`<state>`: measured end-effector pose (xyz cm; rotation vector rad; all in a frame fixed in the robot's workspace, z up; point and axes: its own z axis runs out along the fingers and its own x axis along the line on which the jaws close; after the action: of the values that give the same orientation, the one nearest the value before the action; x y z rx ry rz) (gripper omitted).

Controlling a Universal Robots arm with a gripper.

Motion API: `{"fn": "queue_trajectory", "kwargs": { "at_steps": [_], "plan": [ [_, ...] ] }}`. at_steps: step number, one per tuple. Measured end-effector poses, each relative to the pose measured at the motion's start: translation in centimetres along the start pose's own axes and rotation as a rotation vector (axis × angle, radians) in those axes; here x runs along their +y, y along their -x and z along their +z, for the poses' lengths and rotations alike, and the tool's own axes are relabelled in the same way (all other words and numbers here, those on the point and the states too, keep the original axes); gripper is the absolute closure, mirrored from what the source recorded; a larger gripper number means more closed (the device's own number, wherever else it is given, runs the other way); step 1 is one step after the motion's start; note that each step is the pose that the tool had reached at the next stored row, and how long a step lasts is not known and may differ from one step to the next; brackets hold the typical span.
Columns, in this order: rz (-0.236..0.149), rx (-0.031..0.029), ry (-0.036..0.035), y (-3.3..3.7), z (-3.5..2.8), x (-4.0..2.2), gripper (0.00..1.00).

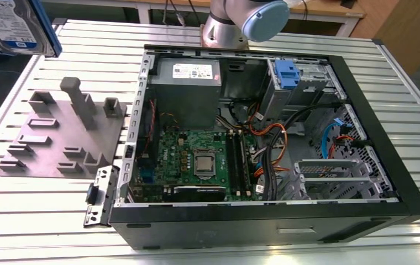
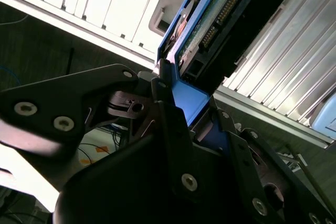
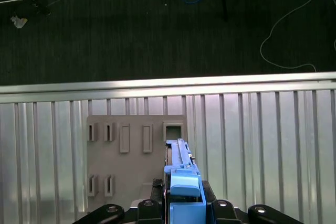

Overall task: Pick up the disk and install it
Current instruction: 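Pick up the disk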

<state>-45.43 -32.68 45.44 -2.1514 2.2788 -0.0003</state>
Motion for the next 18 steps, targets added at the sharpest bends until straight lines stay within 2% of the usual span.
{"fn": "queue_trajectory", "kwargs": {
  "at_steps": [18],
  "plan": [
    [0.000, 0.0000, 0.0000, 0.00, -0.75, 0.00, 0.64]
  ]
}}
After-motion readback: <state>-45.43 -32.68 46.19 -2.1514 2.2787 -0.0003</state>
